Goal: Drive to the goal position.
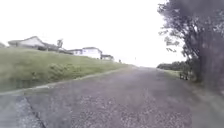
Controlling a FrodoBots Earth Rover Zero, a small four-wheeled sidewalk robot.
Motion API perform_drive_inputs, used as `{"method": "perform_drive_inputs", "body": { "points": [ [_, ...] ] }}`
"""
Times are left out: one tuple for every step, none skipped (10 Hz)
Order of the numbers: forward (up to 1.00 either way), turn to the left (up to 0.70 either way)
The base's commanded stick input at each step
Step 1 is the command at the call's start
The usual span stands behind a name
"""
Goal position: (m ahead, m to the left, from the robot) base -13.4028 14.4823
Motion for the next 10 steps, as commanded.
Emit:
{"method": "perform_drive_inputs", "body": {
  "points": [
    [0.00, 0.70],
    [0.00, 0.70],
    [0.00, 0.70],
    [0.00, 0.70],
    [0.00, 0.70],
    [0.00, 0.70],
    [0.00, 0.70],
    [0.00, 0.70],
    [0.00, 0.70],
    [0.00, 0.70]
  ]
}}
